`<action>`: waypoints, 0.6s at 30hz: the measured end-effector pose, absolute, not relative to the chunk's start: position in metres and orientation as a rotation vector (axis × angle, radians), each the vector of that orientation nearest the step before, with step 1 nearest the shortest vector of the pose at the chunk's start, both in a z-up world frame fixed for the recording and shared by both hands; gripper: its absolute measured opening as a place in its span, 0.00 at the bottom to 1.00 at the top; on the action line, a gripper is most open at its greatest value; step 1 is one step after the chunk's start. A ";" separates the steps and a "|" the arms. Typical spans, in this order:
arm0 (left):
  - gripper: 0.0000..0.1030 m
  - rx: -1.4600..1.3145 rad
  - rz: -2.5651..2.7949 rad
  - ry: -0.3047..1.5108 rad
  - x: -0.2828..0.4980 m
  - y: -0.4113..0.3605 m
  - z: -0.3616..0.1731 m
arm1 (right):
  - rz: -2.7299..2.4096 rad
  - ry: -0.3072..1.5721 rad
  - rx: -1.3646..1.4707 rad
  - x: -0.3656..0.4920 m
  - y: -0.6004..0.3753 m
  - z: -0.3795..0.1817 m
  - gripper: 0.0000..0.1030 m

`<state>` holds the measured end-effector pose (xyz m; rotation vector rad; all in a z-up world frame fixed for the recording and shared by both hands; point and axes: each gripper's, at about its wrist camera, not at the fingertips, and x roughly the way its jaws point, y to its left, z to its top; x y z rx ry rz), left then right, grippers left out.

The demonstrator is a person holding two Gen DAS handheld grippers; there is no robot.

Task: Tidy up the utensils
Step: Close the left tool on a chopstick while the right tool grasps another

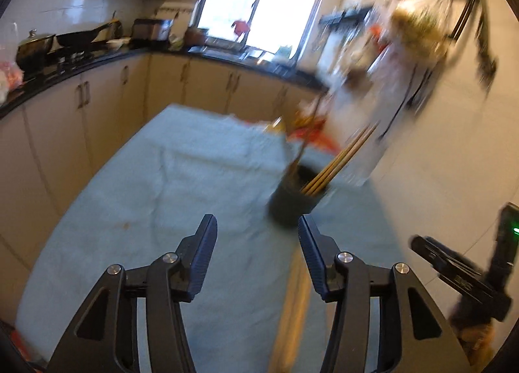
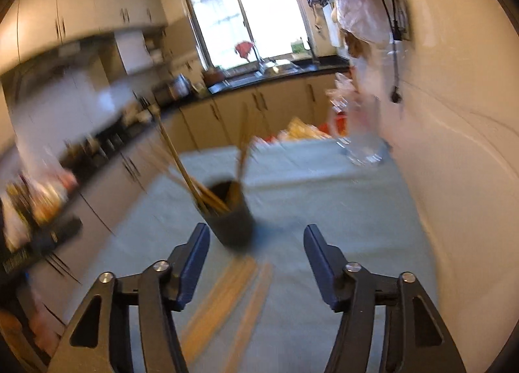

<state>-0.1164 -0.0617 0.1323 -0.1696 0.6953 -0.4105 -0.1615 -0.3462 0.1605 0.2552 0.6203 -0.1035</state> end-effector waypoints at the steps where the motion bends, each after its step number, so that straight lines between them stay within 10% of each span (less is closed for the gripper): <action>1: 0.49 -0.152 -0.405 0.730 -0.116 -0.061 0.120 | -0.114 0.647 0.247 -0.166 -0.345 0.148 0.64; 3: 0.49 -0.126 -0.413 0.809 -0.113 -0.063 0.098 | -0.100 0.736 0.285 -0.173 -0.344 0.111 0.62; 5: 0.43 -0.116 -0.431 0.848 -0.114 -0.066 0.086 | -0.075 0.820 0.371 -0.179 -0.345 0.075 0.38; 18: 0.35 0.099 -0.593 0.973 -0.118 -0.137 0.026 | -0.009 0.917 0.298 -0.176 -0.306 0.037 0.36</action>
